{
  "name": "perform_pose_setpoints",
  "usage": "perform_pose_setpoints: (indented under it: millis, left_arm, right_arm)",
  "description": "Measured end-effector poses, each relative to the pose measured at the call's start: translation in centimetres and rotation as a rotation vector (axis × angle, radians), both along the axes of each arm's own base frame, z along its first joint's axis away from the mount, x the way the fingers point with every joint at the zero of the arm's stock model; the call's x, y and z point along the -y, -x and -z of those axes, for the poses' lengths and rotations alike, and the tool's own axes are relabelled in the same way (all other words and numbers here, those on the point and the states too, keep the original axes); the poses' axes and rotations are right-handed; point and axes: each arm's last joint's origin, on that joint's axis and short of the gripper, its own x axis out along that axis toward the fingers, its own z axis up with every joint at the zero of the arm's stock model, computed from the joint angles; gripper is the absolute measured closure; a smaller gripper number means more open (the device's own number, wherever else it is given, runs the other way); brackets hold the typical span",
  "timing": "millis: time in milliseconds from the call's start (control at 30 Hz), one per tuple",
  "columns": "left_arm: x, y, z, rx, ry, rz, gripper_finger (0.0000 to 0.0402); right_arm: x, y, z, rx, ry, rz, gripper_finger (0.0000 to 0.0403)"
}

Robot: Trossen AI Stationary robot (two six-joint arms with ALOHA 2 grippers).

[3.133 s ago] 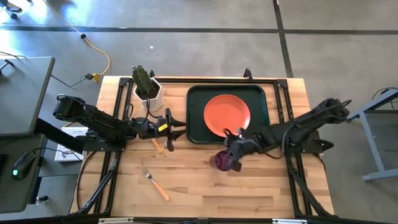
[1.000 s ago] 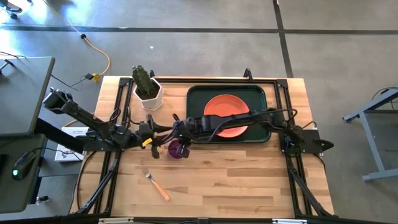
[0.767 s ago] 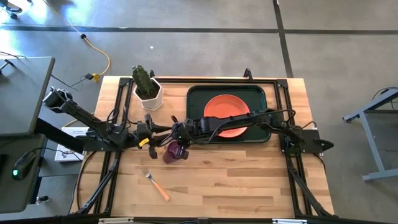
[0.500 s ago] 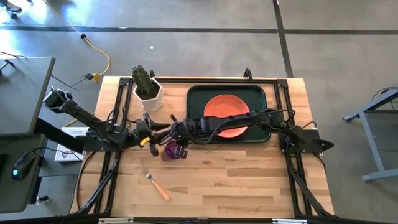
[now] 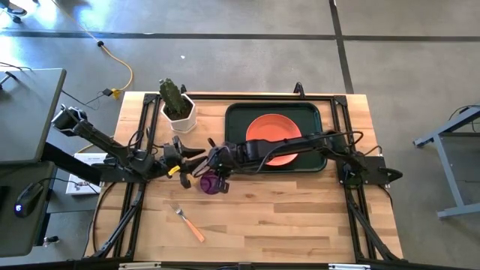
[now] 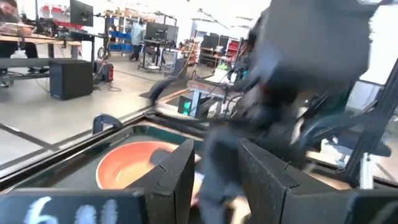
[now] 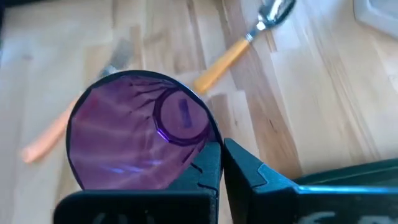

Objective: Pick and place plate/cup/fork/spoon on tray
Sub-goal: Put the purple cup on the black tray to the top left of the orange plate

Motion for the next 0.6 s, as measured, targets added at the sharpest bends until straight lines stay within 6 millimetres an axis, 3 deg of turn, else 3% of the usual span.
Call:
perform_pose_setpoints:
  millis: [233, 600]
  left_arm:
    - [0.37, 0.16, -0.03, 0.003, 0.000, 0.020, 0.0291]
    - [0.78, 0.34, -0.05, -0.005, -0.031, 0.042, 0.0291]
  right_arm:
    - [-0.49, 0.36, -0.29, -0.014, 0.003, -0.009, 0.0402]
    - [0.42, 0.66, 0.01, -0.052, 0.044, 0.060, 0.0402]
